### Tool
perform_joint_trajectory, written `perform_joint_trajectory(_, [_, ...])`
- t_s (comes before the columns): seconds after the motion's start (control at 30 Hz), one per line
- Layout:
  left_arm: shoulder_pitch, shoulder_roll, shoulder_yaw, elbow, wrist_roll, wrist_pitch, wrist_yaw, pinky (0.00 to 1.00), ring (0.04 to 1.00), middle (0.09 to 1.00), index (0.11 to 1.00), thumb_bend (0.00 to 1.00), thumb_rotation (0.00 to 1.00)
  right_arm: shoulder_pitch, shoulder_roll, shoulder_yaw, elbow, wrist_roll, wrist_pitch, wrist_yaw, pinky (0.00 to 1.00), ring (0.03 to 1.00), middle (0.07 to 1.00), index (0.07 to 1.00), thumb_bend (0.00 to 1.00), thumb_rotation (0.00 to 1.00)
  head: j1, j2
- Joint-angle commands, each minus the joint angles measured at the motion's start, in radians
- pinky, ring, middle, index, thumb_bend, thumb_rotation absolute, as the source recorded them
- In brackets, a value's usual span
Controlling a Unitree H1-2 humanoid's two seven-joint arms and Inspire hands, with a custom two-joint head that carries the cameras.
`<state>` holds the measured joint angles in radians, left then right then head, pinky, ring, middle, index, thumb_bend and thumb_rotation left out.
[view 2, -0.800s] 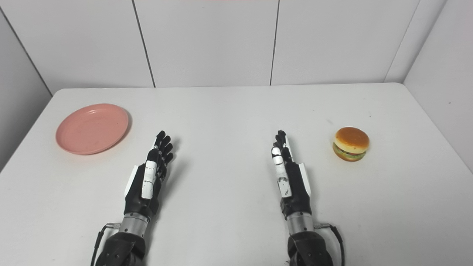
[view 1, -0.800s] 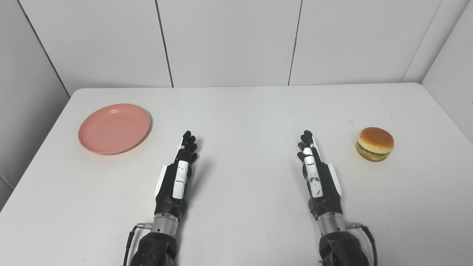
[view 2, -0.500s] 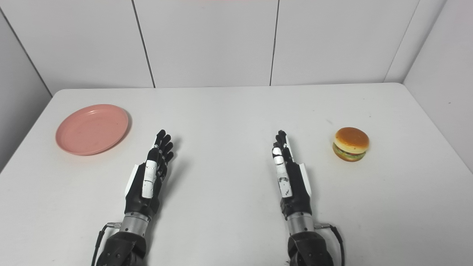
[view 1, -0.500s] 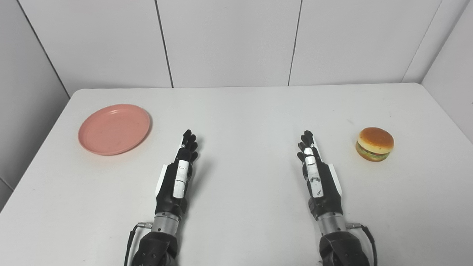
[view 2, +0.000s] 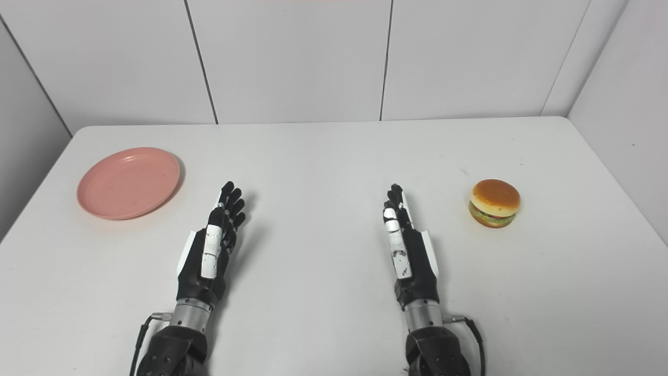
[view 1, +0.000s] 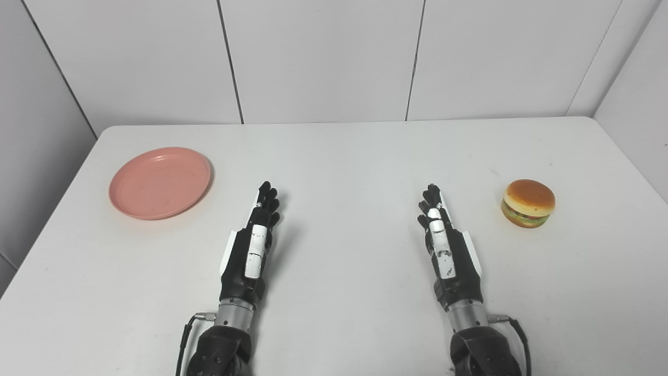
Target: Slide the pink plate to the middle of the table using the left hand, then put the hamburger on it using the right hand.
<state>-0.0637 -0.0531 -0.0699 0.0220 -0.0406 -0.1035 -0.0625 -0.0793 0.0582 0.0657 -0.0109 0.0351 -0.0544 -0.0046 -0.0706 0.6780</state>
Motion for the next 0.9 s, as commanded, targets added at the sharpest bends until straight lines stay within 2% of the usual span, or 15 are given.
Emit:
perform_joint_trajectory(0.0, [-0.015, -0.009, -0.003, 0.0, 0.001, -0.03, 0.001, 1.0, 1.0, 1.0, 1.0, 0.81, 1.0, -0.019, 0.003, 0.006, -0.001, 0.002, -0.016, 0.015, 1.0, 1.0, 1.0, 1.0, 0.62, 0.99, 0.001, 0.0])
perform_joint_trajectory(0.27, [-0.013, -0.006, -0.005, 0.003, -0.005, -0.031, -0.007, 1.0, 1.0, 1.0, 1.0, 0.81, 1.0, -0.024, -0.001, 0.002, 0.004, -0.005, -0.021, 0.011, 1.0, 1.0, 1.0, 1.0, 0.64, 1.0, 0.004, -0.002])
perform_joint_trajectory(0.33, [-0.012, -0.008, -0.006, 0.004, -0.002, -0.029, -0.004, 1.0, 1.0, 1.0, 1.0, 0.81, 1.0, -0.027, -0.004, -0.001, 0.009, 0.001, -0.025, 0.015, 1.0, 1.0, 1.0, 1.0, 0.65, 1.0, 0.026, -0.008])
perform_joint_trajectory(0.47, [-0.011, -0.019, -0.027, 0.021, 0.033, -0.031, 0.007, 1.0, 1.0, 1.0, 1.0, 0.81, 1.0, -0.025, -0.025, -0.016, 0.022, 0.031, -0.042, 0.032, 1.0, 1.0, 1.0, 1.0, 0.63, 1.0, 0.173, -0.053])
perform_joint_trajectory(0.5, [-0.008, -0.026, -0.034, 0.021, 0.041, -0.03, 0.01, 1.0, 1.0, 1.0, 1.0, 0.8, 1.0, -0.023, -0.033, -0.019, 0.026, 0.038, -0.051, 0.04, 1.0, 1.0, 1.0, 1.0, 0.61, 1.0, 0.173, -0.053])
perform_joint_trajectory(0.53, [-0.006, -0.034, -0.04, 0.025, 0.046, -0.033, 0.013, 1.0, 1.0, 1.0, 1.0, 0.8, 1.0, -0.021, -0.043, -0.024, 0.031, 0.047, -0.06, 0.048, 1.0, 1.0, 1.0, 1.0, 0.61, 1.0, 0.217, -0.067])
perform_joint_trajectory(0.57, [-0.005, -0.039, -0.045, 0.026, 0.051, -0.034, 0.015, 1.0, 1.0, 1.0, 1.0, 0.79, 1.0, -0.02, -0.049, -0.027, 0.033, 0.053, -0.064, 0.054, 1.0, 1.0, 1.0, 1.0, 0.6, 1.0, 0.217, -0.067])
perform_joint_trajectory(0.67, [-0.009, -0.061, -0.059, 0.054, 0.081, -0.068, 0.035, 1.0, 1.0, 1.0, 1.0, 0.8, 1.0, -0.016, -0.069, -0.041, 0.044, 0.082, -0.074, 0.076, 1.0, 1.0, 1.0, 1.0, 0.61, 1.0, 0.303, -0.096])
perform_joint_trajectory(0.7, [-0.01, -0.069, -0.062, 0.062, 0.087, -0.078, 0.04, 1.0, 1.0, 1.0, 1.0, 0.8, 1.0, -0.014, -0.074, -0.046, 0.045, 0.091, -0.075, 0.082, 1.0, 1.0, 1.0, 1.0, 0.61, 1.0, 0.303, -0.096])
perform_joint_trajectory(0.77, [-0.017, -0.085, -0.065, 0.092, 0.091, -0.119, 0.05, 1.0, 1.0, 1.0, 1.0, 0.76, 1.0, -0.014, -0.083, -0.055, 0.054, 0.105, -0.086, 0.095, 1.0, 1.0, 1.0, 1.0, 0.62, 1.0, 0.341, -0.111])
perform_joint_trajectory(0.8, [-0.021, -0.093, -0.065, 0.109, 0.091, -0.143, 0.056, 1.0, 1.0, 1.0, 1.0, 0.69, 1.0, -0.016, -0.085, -0.058, 0.062, 0.115, -0.092, 0.101, 1.0, 1.0, 1.0, 1.0, 0.63, 1.0, 0.348, -0.115])
perform_joint_trajectory(0.87, [-0.029, -0.106, -0.06, 0.138, 0.093, -0.178, 0.069, 1.0, 1.0, 1.0, 1.0, 0.65, 1.0, -0.023, -0.084, -0.061, 0.082, 0.124, -0.107, 0.108, 1.0, 1.0, 1.0, 1.0, 0.64, 1.0, 0.355, -0.121])
